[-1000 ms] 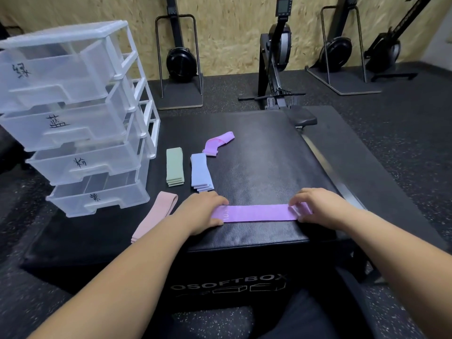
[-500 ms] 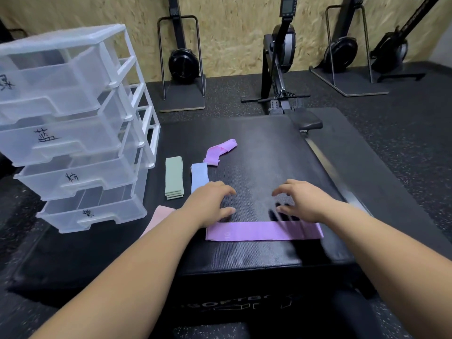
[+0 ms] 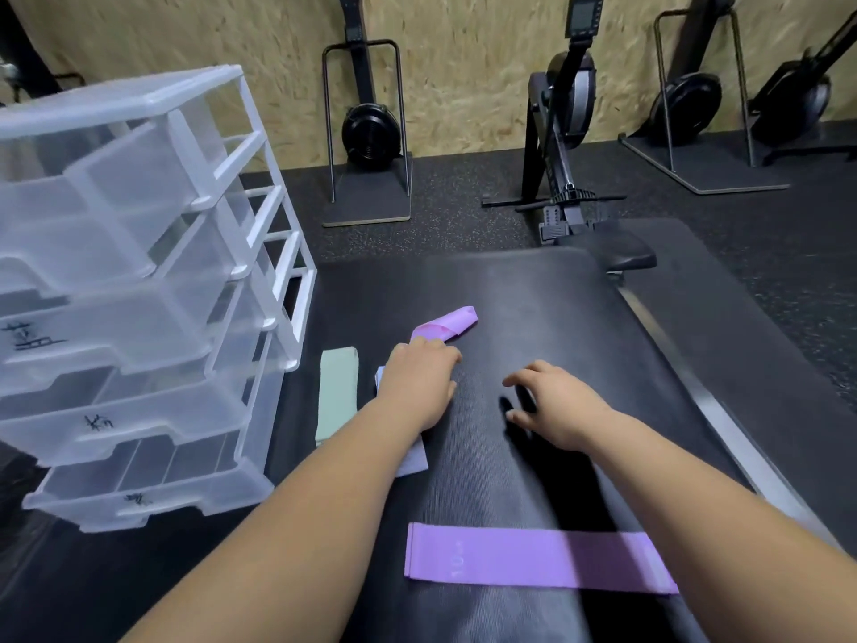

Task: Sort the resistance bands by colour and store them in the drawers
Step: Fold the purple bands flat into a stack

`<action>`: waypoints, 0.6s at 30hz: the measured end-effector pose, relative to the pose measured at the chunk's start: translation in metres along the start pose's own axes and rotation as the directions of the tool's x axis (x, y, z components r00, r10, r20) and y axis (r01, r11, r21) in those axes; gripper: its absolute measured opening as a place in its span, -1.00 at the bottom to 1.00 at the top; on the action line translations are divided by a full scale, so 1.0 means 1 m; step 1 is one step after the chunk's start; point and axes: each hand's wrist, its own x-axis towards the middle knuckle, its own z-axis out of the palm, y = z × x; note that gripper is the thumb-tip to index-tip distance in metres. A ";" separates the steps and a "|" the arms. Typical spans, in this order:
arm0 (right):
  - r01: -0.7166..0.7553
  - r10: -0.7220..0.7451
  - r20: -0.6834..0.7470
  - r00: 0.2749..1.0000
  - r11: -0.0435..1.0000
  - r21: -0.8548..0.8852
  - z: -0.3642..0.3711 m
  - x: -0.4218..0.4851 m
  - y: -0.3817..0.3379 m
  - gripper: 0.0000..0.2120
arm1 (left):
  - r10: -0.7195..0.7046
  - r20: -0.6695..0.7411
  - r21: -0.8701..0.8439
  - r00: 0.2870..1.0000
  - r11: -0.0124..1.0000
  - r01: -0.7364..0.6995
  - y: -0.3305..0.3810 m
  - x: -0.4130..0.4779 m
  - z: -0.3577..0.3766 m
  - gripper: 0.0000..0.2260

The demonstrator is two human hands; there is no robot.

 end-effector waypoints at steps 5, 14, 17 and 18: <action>0.007 -0.013 -0.135 0.991 0.999 -0.047 0.024 0.016 0.007 -0.67 | -0.108 0.101 0.200 0.989 0.976 0.086 -0.010 0.030 0.016 -0.87; -0.055 0.047 -0.183 0.982 0.998 -0.036 0.021 0.024 0.004 -0.67 | -0.119 0.075 0.192 0.990 0.976 0.103 -0.012 0.059 0.016 -0.86; -0.069 0.066 -0.113 0.991 0.997 -0.024 0.012 0.024 0.001 -0.65 | -0.126 -0.023 -0.036 0.992 0.991 0.125 -0.017 0.062 0.014 -0.89; -0.072 0.072 -0.082 0.994 0.997 -0.007 0.007 0.024 0.002 -0.65 | -0.142 -0.030 -0.173 0.989 0.976 0.135 -0.018 0.060 0.009 -0.90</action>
